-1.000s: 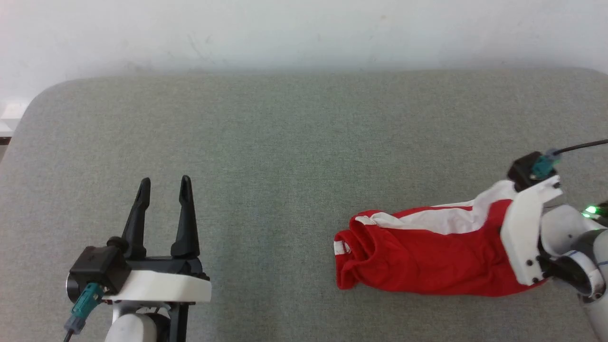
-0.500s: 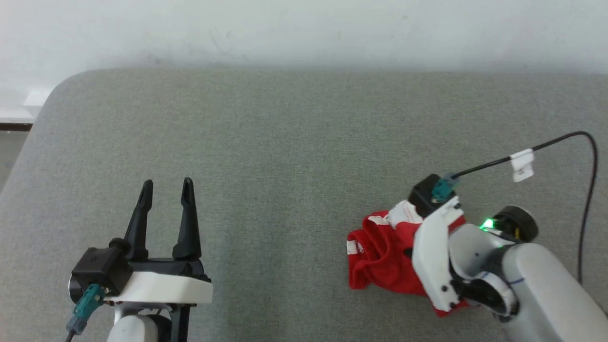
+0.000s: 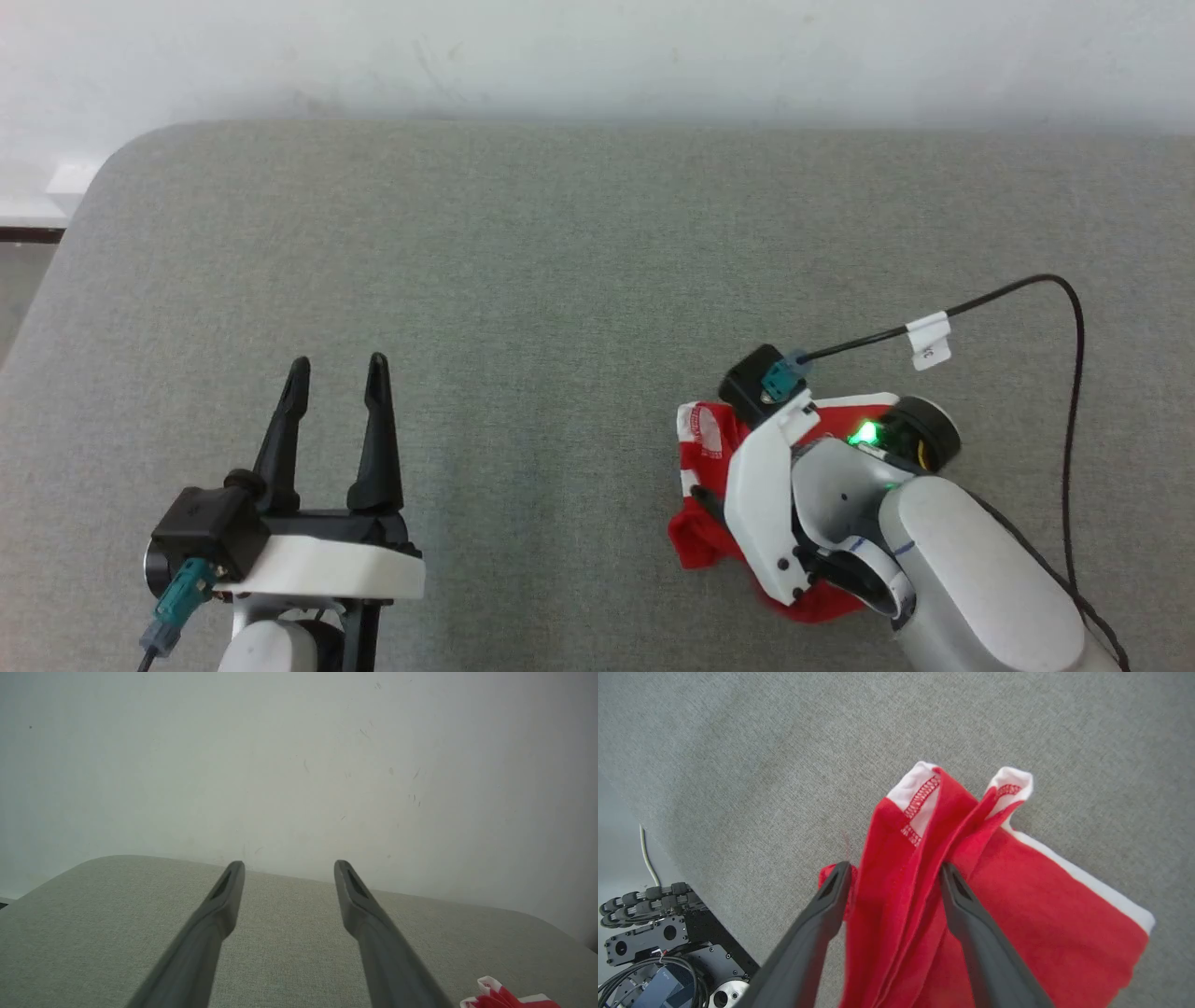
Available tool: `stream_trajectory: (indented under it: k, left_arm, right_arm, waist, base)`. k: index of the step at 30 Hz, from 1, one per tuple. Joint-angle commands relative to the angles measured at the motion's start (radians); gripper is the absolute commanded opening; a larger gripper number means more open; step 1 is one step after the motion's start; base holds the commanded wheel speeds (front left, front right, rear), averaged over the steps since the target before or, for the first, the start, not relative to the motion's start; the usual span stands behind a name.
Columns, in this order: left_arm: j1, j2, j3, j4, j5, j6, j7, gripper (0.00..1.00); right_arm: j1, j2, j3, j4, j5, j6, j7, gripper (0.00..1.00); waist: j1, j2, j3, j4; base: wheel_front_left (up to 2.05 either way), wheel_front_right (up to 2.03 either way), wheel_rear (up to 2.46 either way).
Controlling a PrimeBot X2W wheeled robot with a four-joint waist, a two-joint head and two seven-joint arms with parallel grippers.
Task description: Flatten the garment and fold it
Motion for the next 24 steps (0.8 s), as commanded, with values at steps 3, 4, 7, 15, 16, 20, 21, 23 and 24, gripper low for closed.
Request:
stream_trajectory:
  k: [3,4,7,15,16,20,21,23,24]
  left_arm:
    - [0.003,-0.003,0.006,0.005,0.010,-0.006,-0.005,1.00]
    - [0.006,-0.002,0.007,0.006,0.012,-0.006,-0.005,1.00]
    - [0.009,-0.001,0.011,0.005,0.015,-0.006,-0.005,1.00]
    - [0.014,0.001,0.017,-0.007,0.025,-0.006,-0.005,1.00]
    - [0.013,0.001,0.016,-0.007,0.026,-0.007,-0.005,1.00]
    - [0.010,0.001,0.015,-0.006,0.030,-0.009,-0.005,1.00]
    - [0.010,0.001,0.014,-0.006,0.032,-0.009,-0.005,1.00]
    - [0.008,0.000,0.011,-0.006,0.035,-0.009,-0.005,1.00]
    - [0.008,0.000,0.010,-0.006,0.036,-0.010,-0.005,1.00]
  right_arm:
    - [-0.036,0.001,0.029,-0.029,0.020,-0.002,-0.020,1.00]
    - [-0.044,-0.002,0.032,-0.060,0.032,-0.002,-0.031,1.00]
    - [-0.042,-0.005,0.012,-0.095,0.042,-0.002,-0.042,1.00]
    - [0.061,-0.068,-0.221,-0.186,-0.051,-0.002,-0.021,1.00]
    - [0.079,-0.072,-0.244,-0.187,-0.067,-0.002,-0.015,1.00]
    - [0.146,-0.060,-0.292,-0.167,-0.098,-0.002,0.007,1.00]
    - [0.157,-0.059,-0.298,-0.156,-0.113,-0.002,0.010,1.00]
    - [0.171,-0.044,-0.311,-0.131,-0.131,-0.002,-0.001,1.00]
    - [0.175,-0.034,-0.314,-0.115,-0.139,-0.002,-0.009,1.00]
  waist:
    - [-0.0001,0.0000,-0.008,-0.023]
    - [-0.0001,0.0000,-0.014,-0.037]
    - [-0.0001,0.0000,-0.021,-0.053]
    - [-0.0001,0.0000,-0.028,-0.096]
    - [-0.0001,0.0000,-0.027,-0.097]
    - [-0.0001,0.0000,-0.019,-0.098]
    - [-0.0001,0.0000,-0.017,-0.096]
    - [-0.0001,0.0000,-0.012,-0.092]
    - [-0.0001,0.0000,-0.010,-0.089]
  base:
    - [0.00,0.00,0.00]
    - [0.00,0.00,0.00]
    - [0.00,0.00,0.00]
    - [0.00,0.00,0.00]
    - [0.00,0.00,0.00]
    - [0.00,0.00,0.00]
    - [0.00,0.00,0.00]
    - [0.00,0.00,0.00]
    - [0.00,0.00,0.00]
